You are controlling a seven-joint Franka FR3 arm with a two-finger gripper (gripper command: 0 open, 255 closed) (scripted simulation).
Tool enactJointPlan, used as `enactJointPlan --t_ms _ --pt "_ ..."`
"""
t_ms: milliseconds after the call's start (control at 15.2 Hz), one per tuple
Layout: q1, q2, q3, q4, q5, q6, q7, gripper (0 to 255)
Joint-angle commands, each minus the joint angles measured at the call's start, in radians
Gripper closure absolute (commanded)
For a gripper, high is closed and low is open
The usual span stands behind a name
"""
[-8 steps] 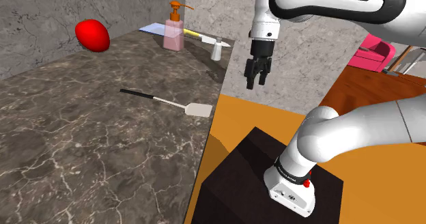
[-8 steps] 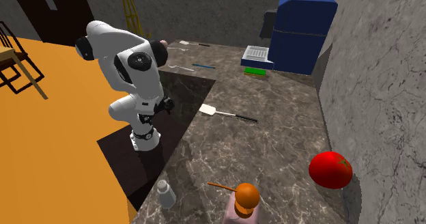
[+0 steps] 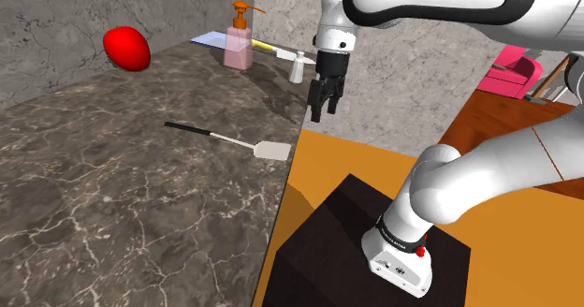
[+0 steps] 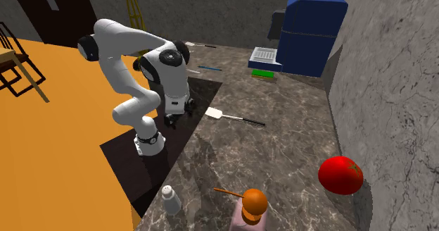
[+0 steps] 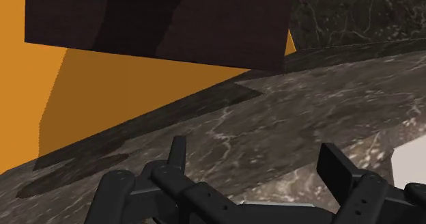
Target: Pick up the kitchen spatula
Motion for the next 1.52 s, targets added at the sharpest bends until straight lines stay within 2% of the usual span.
enactJointPlan --t_ms 0,594,1122,1452 --pt "0.022 0.046 0.028 0.031 0.007 0.044 -0.004 0" --pt "0.104 0.247 0.163 0.198 -0.002 0.198 0.004 0" --pt "0.163 0.432 0.283 0.381 -0.08 0.294 0.036 0" --pt "0.166 0.441 0.289 0.337 -0.084 0.35 0.038 0"
